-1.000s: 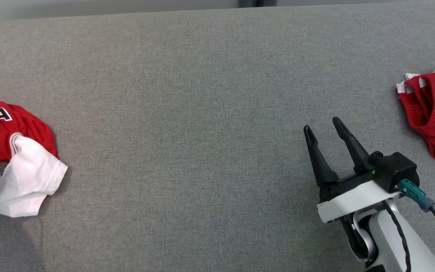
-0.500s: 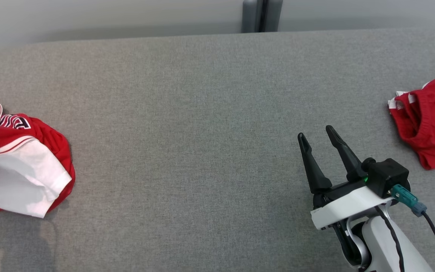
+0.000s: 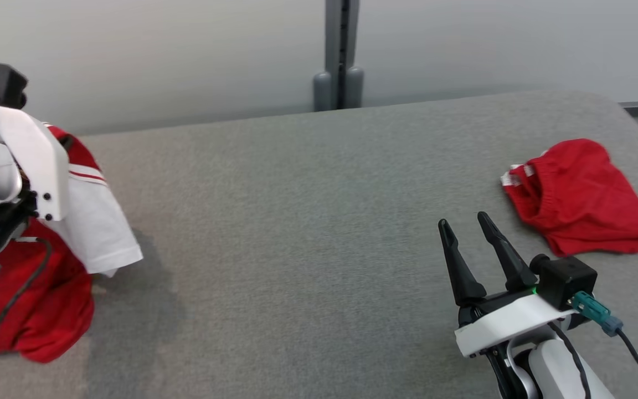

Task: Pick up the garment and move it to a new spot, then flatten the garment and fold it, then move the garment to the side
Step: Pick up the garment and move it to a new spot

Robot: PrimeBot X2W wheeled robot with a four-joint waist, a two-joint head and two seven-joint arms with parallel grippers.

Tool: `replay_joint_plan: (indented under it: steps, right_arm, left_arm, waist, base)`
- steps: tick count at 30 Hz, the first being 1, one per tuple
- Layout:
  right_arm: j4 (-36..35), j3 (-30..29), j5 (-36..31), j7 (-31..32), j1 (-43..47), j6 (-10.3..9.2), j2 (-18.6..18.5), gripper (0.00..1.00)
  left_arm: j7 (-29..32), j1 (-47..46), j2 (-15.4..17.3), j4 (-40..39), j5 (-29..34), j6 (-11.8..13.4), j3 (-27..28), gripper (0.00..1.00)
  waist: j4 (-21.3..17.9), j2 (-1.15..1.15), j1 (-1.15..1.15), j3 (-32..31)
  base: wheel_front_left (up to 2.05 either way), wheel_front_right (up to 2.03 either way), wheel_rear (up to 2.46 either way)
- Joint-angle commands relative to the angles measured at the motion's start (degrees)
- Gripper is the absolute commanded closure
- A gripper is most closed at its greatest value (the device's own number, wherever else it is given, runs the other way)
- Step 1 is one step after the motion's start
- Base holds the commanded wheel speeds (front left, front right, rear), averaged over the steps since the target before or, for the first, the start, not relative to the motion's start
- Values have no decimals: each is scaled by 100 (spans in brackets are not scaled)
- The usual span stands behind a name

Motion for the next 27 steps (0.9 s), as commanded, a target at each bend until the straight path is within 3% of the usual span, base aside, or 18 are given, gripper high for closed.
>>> replay_joint_plan:
  steps: [1, 6, 17, 22, 27]
  right_arm:
    - [6, -21, 4, -28, 64, 1, -10, 0]
    - [17, -177, -20, -28, 91, 1, -8, 0]
    - [-46, -595, -165, -27, 126, 1, -2, 0]
    - [-77, -868, -222, -27, 181, 1, -15, 0]
    - [-23, -894, -249, -28, 221, 1, -36, 0]
  left_arm:
    - [18, 81, 6, -60, -26, -2, -35, 100]
    - [78, -152, -173, -644, -143, -3, -339, 100]
    - [-581, -874, -1145, -1413, -555, 119, -206, 100]
    - [-987, -588, -1329, -1560, -719, 219, -23, 100]
    - [-1314, 174, -1223, -1528, -876, 365, 217, 100]
  waist:
    - [-229, 0, 0, -209]
    - [-547, 0, 0, -373]
    - [-887, 0, 0, -382]
    - [-811, 0, 0, -342]
    - [-665, 0, 0, -306]
  base:
    - [0, 0, 0]
    - [0, 0, 0]
    - [0, 0, 0]
    - [0, 0, 0]
    - [0, 0, 0]
